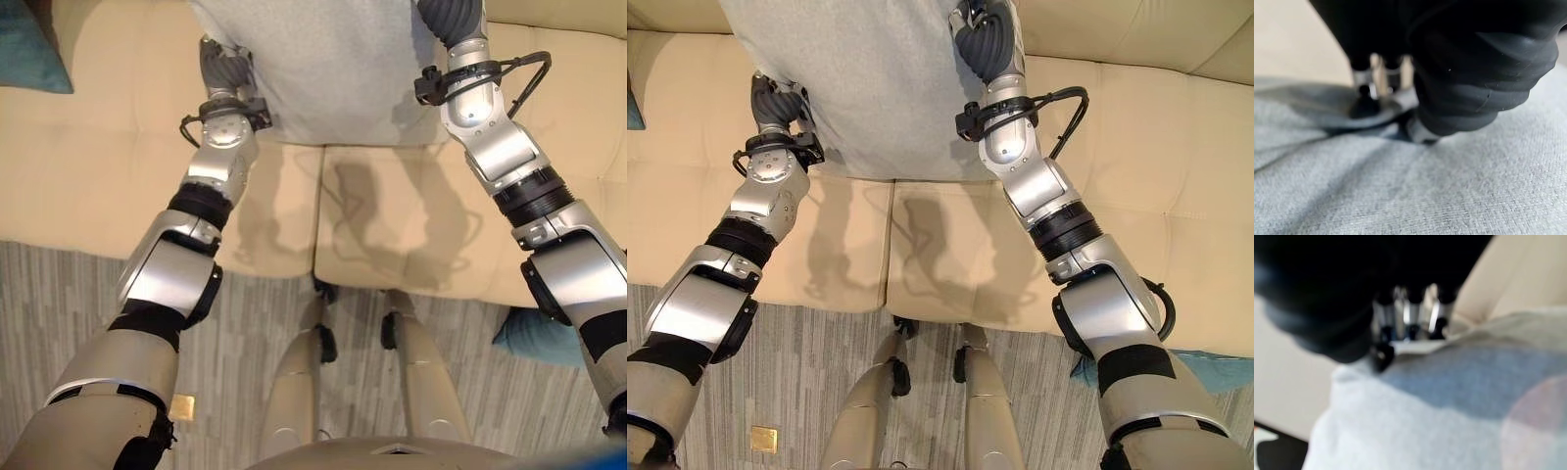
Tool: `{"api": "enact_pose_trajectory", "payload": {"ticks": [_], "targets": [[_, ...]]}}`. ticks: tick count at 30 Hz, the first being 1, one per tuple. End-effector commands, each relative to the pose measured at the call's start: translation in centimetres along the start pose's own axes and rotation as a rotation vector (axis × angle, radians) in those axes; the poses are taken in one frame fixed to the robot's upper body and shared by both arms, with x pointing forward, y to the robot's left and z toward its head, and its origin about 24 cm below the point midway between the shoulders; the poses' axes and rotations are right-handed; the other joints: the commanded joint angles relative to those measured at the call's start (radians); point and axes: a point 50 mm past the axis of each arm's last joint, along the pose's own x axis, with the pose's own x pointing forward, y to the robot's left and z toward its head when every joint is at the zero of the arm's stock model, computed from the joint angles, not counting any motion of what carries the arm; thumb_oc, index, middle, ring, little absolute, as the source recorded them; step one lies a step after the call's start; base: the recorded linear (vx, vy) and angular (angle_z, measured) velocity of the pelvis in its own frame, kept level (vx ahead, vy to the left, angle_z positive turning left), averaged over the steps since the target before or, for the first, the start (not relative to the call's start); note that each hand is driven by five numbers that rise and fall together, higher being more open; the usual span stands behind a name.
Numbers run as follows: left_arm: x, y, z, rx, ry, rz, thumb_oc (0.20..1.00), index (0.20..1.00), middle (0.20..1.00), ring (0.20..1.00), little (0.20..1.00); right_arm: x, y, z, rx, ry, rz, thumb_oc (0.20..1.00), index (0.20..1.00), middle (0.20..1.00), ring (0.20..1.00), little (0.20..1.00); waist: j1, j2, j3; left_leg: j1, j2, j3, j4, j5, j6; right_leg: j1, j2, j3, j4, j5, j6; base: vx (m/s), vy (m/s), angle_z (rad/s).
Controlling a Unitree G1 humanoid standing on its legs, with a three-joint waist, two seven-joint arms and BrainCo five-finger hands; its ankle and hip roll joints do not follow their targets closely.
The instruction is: Pick up all the scattered cushions and arrange them neatly on the sofa.
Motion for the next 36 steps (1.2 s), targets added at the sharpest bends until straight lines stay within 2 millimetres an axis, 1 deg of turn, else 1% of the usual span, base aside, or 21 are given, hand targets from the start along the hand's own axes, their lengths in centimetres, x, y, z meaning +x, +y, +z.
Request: {"api": "enact_pose_trajectory", "payload": {"ticks": [1,3,4,5,7,9,11,12,17,18,19,20,24,26,28,30,32,33,34,35,36], "targets": [[-0.9,-8.2,9.4,-0.107,-0.348,-0.295,0.200,0.200,0.200,0.200,0.200,0.8,4.4,8.1,0.078,-0.305,0.114,0.200,0.200,0.200,0.200,0.200,-0.025,0.035,-0.073,-0.004,0.035,-0.018,-0.098,0.034,-0.135,-0.035,-0.016,0.046,-0.086,0.059,0.170,0.00,0.000,0.00],[-1.0,-8.5,9.3,-0.119,-0.342,-0.302,0.228,0.228,0.228,0.228,0.228,0.8,4.3,7.8,0.082,-0.291,0.103,0.213,0.213,0.213,0.213,0.213,-0.028,0.034,-0.073,-0.020,0.036,-0.008,-0.098,0.056,-0.127,-0.057,-0.019,0.040,-0.081,0.083,0.163,-0.04,-0.021,-0.05],[-1.1,-8.7,9.1,-0.115,-0.336,-0.307,0.784,0.784,0.784,0.784,0.784,0.9,4.1,7.5,0.079,-0.277,0.091,0.564,0.564,0.564,0.564,0.564,-0.025,0.036,-0.085,-0.015,0.038,-0.019,-0.098,0.033,-0.134,-0.050,-0.017,0.051,-0.087,0.063,0.171,0.00,-0.016,-0.04],[-1.1,-8.8,9.0,-0.115,-0.330,-0.306,1.000,1.000,1.000,1.000,1.000,0.9,4.0,7.3,0.072,-0.271,0.085,1.000,1.000,1.000,1.000,1.000,-0.026,0.037,-0.087,-0.014,0.037,-0.019,-0.098,0.032,-0.134,-0.051,-0.016,0.052,-0.088,0.063,0.170,0.07,-0.007,-0.02],[-1.2,-9.0,8.9,-0.109,-0.325,-0.309,1.000,1.000,1.000,1.000,1.000,1.0,3.9,6.9,0.065,-0.258,0.075,1.000,1.000,1.000,1.000,1.000,-0.028,0.036,-0.083,-0.024,0.037,-0.008,-0.098,0.056,-0.127,-0.064,-0.018,0.045,-0.083,0.086,0.162,-0.07,-0.026,-0.01],[-1.0,-8.6,8.8,-0.096,-0.328,-0.301,1.000,1.000,1.000,1.000,1.000,1.1,3.7,6.8,0.056,-0.255,0.075,1.000,1.000,1.000,1.000,1.000,-0.024,0.039,-0.093,-0.014,0.038,-0.019,-0.098,0.031,-0.135,-0.053,-0.015,0.054,-0.089,0.064,0.170,0.04,-0.003,-0.01],[-0.4,-7.0,8.5,-0.066,-0.326,-0.266,1.000,1.000,1.000,1.000,1.000,1.2,2.7,6.1,0.037,-0.242,0.060,1.000,1.000,1.000,1.000,1.000,-0.022,0.038,-0.101,-0.006,0.040,-0.018,-0.098,0.029,-0.136,-0.044,-0.016,0.053,-0.091,0.065,0.169,0.01,-0.033,-0.02],[-0.4,-7.1,8.5,-0.067,-0.326,-0.266,1.000,1.000,1.000,1.000,1.000,1.2,2.7,6.0,0.037,-0.242,0.060,1.000,1.000,1.000,1.000,1.000,-0.025,0.036,-0.092,-0.014,0.039,-0.007,-0.097,0.053,-0.128,-0.054,-0.019,0.045,-0.085,0.085,0.161,-0.07,-0.038,-0.02],[0.7,-4.0,8.3,0.024,-0.333,-0.190,1.000,1.000,1.000,1.000,1.000,1.6,0.8,4.7,-0.027,-0.216,0.034,1.000,1.000,1.000,1.000,1.000,-0.023,0.035,-0.098,0.000,0.041,-0.008,-0.098,0.053,-0.130,-0.037,-0.018,0.041,-0.093,0.087,0.161,-0.01,-0.006,0.00],[1.1,-3.0,8.5,0.056,-0.340,-0.157,1.000,1.000,1.000,1.000,1.000,1.8,0.1,4.2,-0.054,-0.206,0.019,1.000,1.000,1.000,1.000,1.000,-0.022,0.034,-0.099,0.004,0.042,-0.008,-0.098,0.053,-0.130,-0.032,-0.018,0.040,-0.096,0.088,0.161,0.00,0.000,0.00],[1.9,0.4,9.1,0.141,-0.361,-0.082,1.000,1.000,1.000,1.000,1.000,2.2,-1.8,3.7,-0.100,-0.202,-0.013,1.000,1.000,1.000,1.000,1.000,-0.021,0.032,-0.101,0.011,0.042,-0.007,-0.097,0.051,-0.130,-0.025,-0.017,0.039,-0.099,0.091,0.162,0.00,0.000,0.00],[1.9,0.4,9.1,0.141,-0.361,-0.082,1.000,1.000,1.000,1.000,1.000,2.2,-1.8,3.7,-0.100,-0.203,-0.013,1.000,1.000,1.000,1.000,1.000,-0.021,0.032,-0.101,0.011,0.042,-0.007,-0.097,0.051,-0.130,-0.024,-0.017,0.039,-0.099,0.091,0.162,0.00,-0.009,-0.03],[2.4,5.7,9.5,0.224,-0.372,0.019,1.000,1.000,1.000,1.000,1.000,2.5,-6.1,1.9,-0.181,-0.154,-0.086,1.000,1.000,1.000,1.000,1.000,-0.016,0.030,-0.107,0.020,0.043,-0.010,-0.096,0.048,-0.130,-0.012,-0.017,0.036,-0.102,0.092,0.164,0.00,0.000,0.00],[2.2,9.3,9.2,0.212,-0.356,0.079,1.000,1.000,1.000,1.000,1.000,2.0,-9.3,0.5,-0.212,-0.109,-0.124,1.000,1.000,1.000,1.000,1.000,-0.011,0.025,-0.107,0.029,0.043,-0.013,-0.094,0.045,-0.130,-0.001,-0.017,0.034,-0.103,0.092,0.163,0.00,0.000,0.00],[2.0,10.0,9.0,0.210,-0.350,0.087,1.000,1.000,1.000,1.000,1.000,1.7,-9.9,0.1,-0.213,-0.096,-0.132,1.000,1.000,1.000,1.000,1.000,-0.011,0.026,-0.109,0.033,0.043,-0.014,-0.093,0.044,-0.131,0.004,-0.016,0.034,-0.104,0.092,0.163,0.00,0.000,0.00],[1.2,12.6,7.9,0.191,-0.330,0.125,1.000,1.000,1.000,1.000,1.000,0.5,-12.7,-1.3,-0.237,-0.053,-0.163,1.000,1.000,1.000,1.000,1.000,-0.007,0.022,-0.111,0.047,0.044,-0.018,-0.091,0.042,-0.132,0.023,-0.015,0.030,-0.107,0.091,0.160,0.00,0.000,0.02],[-0.1,13.5,6.4,0.152,-0.325,0.116,1.000,1.000,1.000,1.000,1.000,-1.6,-14.4,-2.9,-0.219,-0.007,-0.185,1.000,1.000,1.000,1.000,1.000,-0.007,0.018,-0.108,0.063,0.044,-0.018,-0.090,0.038,-0.132,0.044,-0.015,0.026,-0.109,0.089,0.159,0.00,-0.003,0.06],[-1.1,13.9,4.8,0.144,-0.294,0.098,1.000,1.000,1.000,1.000,1.000,-3.1,-14.8,-3.7,-0.225,0.013,-0.176,1.000,1.000,1.000,1.000,1.000,-0.008,0.014,-0.110,0.080,0.043,-0.018,-0.088,0.032,-0.130,0.062,-0.015,0.024,-0.110,0.086,0.157,0.01,-0.004,0.05],[-1.1,13.9,4.7,0.146,-0.291,0.097,1.000,1.000,1.000,1.000,1.000,-3.2,-14.8,-3.8,-0.225,0.017,-0.174,1.000,1.000,1.000,1.000,1.000,-0.007,0.013,-0.112,0.083,0.043,-0.018,-0.089,0.032,-0.131,0.065,-0.015,0.024,-0.111,0.086,0.157,0.01,0.007,0.03],[-2.8,13.9,2.2,0.126,-0.247,0.056,1.000,1.000,1.000,1.000,1.000,-5.7,-14.9,-5.4,-0.205,0.070,-0.161,1.000,1.000,1.000,1.000,1.000,-0.007,0.009,-0.114,0.109,0.040,-0.016,-0.086,0.025,-0.129,0.094,-0.016,0.018,-0.111,0.082,0.154,0.00,0.000,0.00],[-3.0,14.0,2.0,0.129,-0.241,0.055,1.000,1.000,1.000,1.000,1.000,-5.9,-14.9,-5.6,-0.205,0.075,-0.158,1.000,1.000,1.000,1.000,1.000,-0.007,0.009,-0.117,0.112,0.040,-0.016,-0.087,0.024,-0.129,0.097,-0.016,0.018,-0.113,0.082,0.154,0.00,0.000,0.00]]}}
